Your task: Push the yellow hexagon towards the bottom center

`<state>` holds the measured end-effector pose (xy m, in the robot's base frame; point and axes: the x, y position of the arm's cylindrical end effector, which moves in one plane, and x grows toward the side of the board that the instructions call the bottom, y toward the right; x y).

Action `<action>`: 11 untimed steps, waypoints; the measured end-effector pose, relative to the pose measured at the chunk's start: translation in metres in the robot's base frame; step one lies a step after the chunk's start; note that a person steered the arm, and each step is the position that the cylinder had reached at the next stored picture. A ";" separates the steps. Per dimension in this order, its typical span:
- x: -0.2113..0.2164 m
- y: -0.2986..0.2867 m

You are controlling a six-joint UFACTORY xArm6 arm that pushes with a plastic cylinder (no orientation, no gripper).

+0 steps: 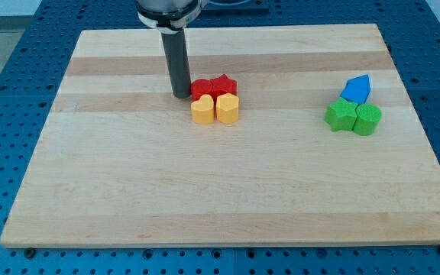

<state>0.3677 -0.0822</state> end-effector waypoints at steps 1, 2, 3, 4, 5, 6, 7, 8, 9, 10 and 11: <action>0.000 0.000; -0.018 -0.001; -0.053 -0.001; -0.074 0.018; -0.077 0.061; -0.076 0.097; -0.073 0.119; -0.067 0.135; -0.059 0.135; -0.046 0.135; -0.030 0.135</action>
<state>0.3377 0.0533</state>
